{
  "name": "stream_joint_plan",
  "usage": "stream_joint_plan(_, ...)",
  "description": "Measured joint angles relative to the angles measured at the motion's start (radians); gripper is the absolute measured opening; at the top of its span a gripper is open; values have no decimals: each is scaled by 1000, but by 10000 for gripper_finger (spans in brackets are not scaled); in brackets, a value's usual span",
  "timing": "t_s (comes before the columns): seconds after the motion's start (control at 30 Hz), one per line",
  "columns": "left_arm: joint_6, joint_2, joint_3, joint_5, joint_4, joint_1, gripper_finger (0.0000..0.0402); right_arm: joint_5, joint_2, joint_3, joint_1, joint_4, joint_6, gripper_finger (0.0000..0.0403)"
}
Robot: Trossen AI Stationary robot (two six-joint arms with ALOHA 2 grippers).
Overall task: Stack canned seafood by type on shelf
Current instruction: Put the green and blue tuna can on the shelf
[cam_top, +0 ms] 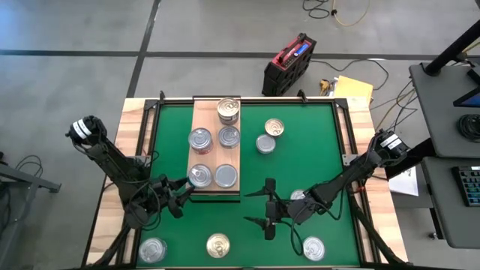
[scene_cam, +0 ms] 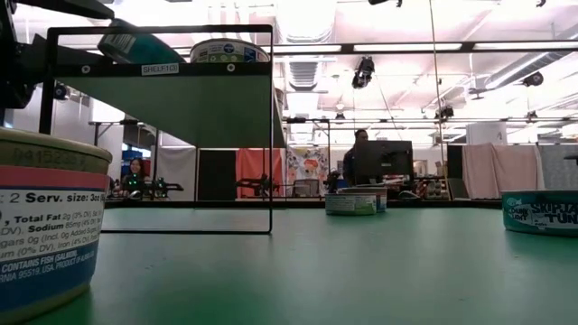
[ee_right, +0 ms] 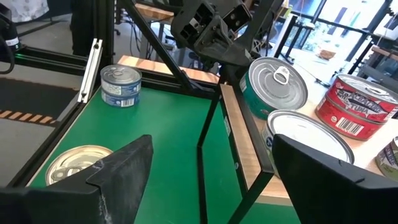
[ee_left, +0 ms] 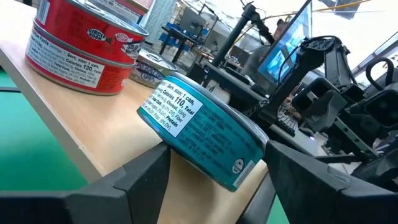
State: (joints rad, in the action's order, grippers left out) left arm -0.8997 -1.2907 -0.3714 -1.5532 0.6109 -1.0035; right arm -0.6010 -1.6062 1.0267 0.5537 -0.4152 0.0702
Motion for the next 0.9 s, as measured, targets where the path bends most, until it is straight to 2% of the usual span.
stream_joint_plan(0.47, 11, 0, 0, 8, 0, 0, 247, 2, 0, 0, 0, 0, -31, 311)
stream_joint_plan(0.9, 0, 0, 0, 30, 1, 0, 247, 2, 0, 0, 0, 0, -37, 323)
